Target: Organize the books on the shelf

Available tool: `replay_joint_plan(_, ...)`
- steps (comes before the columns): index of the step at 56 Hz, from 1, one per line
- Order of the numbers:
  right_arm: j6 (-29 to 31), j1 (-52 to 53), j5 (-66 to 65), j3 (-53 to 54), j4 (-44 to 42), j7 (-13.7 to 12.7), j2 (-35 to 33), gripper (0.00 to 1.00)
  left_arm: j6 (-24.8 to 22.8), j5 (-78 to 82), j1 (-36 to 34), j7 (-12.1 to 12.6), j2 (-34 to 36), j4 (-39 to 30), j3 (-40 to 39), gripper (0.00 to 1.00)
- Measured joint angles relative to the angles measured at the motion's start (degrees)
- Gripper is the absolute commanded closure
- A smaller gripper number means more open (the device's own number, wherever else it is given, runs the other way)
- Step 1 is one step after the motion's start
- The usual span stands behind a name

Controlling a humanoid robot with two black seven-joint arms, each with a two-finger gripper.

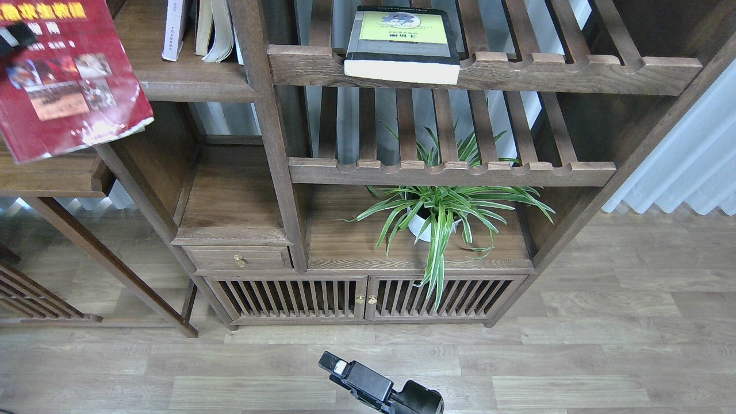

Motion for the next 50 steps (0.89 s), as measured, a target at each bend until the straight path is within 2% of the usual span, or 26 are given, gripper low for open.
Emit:
replay_joint_plan(5, 0.0, 0.2, 0.0, 0.0, 0.0, 0.0, 0.0, 0.0, 0.0, 4.0, -3.3, 1.4, -0.2, 2.5, -0.4, 0.96)
replay_joint_plan(12, 0.0, 0.3, 0.0, 0.0, 0.0, 0.0, 0.0, 0.0, 0.0, 10.8, -8.2, 4.7, -2.2, 5.3, -0.5, 0.96)
replay_joint_plan(18, 0.0, 0.3, 0.0, 0.1, 0.0, 0.0, 0.0, 0.0, 0.0, 19.0, -13.2, 6.2, -4.9, 7.1, -1.5, 0.95)
replay_joint_plan(32, 0.0, 0.2, 0.1, 0.1, 0.0, 0.0, 0.0, 0.0, 0.0, 37.7, -21.7, 7.4, -10.0, 10.9, -7.8, 0.95)
replay_joint_plan(50, 0.0, 0.2, 0.0, 0.1, 0.1, 0.0, 0.0, 0.0, 0.0, 48.0, -28.3, 7.5, -18.0, 14.9, -8.6, 0.95)
